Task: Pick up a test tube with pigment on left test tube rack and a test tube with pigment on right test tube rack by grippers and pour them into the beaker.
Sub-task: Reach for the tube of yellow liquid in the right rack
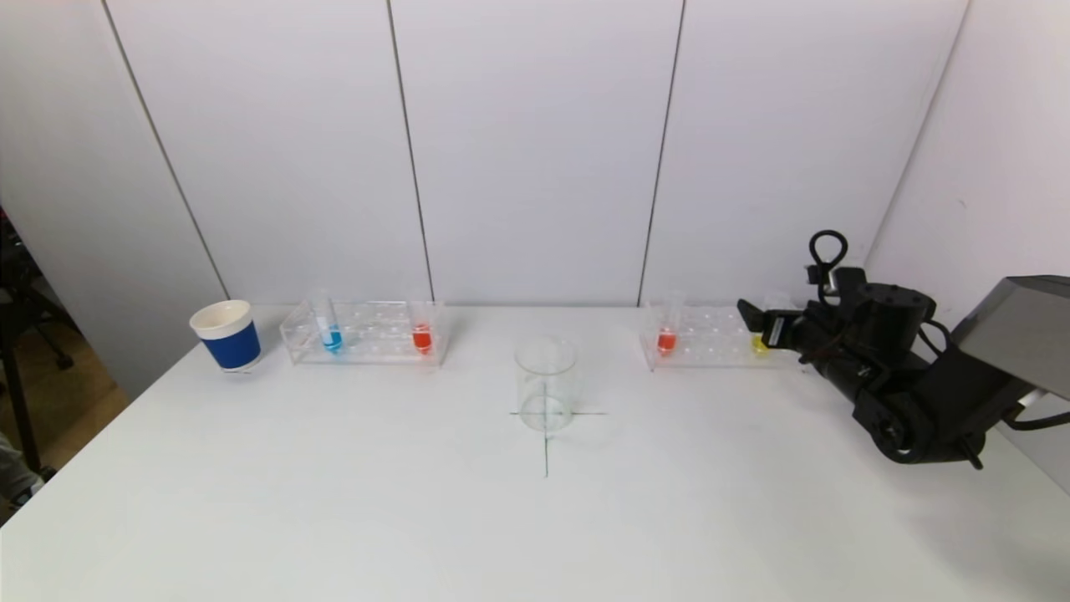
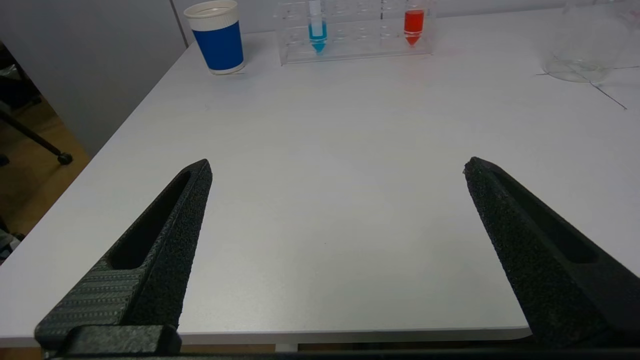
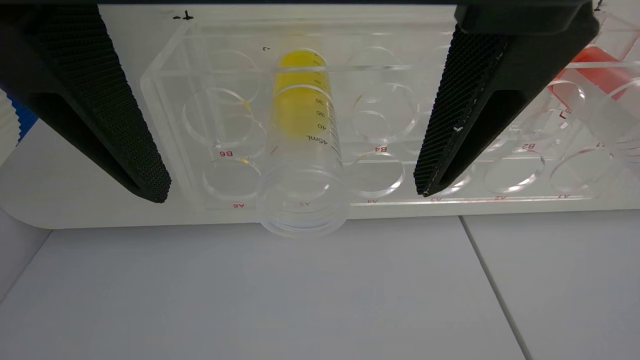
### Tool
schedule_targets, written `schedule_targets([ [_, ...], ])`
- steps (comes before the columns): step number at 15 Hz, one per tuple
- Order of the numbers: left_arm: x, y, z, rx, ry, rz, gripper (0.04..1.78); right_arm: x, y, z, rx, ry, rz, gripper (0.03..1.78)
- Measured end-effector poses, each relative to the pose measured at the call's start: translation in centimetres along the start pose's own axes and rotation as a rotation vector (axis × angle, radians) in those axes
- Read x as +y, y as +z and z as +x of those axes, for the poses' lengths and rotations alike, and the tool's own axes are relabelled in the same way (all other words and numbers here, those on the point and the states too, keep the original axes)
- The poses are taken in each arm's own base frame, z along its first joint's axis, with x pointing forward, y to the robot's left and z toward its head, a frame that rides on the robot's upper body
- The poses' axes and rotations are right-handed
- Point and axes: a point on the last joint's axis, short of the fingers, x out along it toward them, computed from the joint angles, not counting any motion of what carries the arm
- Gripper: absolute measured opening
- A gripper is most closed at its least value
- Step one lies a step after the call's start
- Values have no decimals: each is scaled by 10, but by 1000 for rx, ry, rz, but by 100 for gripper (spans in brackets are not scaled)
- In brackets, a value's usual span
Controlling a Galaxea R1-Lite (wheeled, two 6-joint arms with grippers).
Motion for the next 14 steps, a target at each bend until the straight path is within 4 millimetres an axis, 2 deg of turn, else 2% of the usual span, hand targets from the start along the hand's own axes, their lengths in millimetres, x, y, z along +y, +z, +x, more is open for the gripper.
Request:
schedule_targets([
  [14,0,0,0,0,0,0,176,3,-3,2,4,5,-2,177],
])
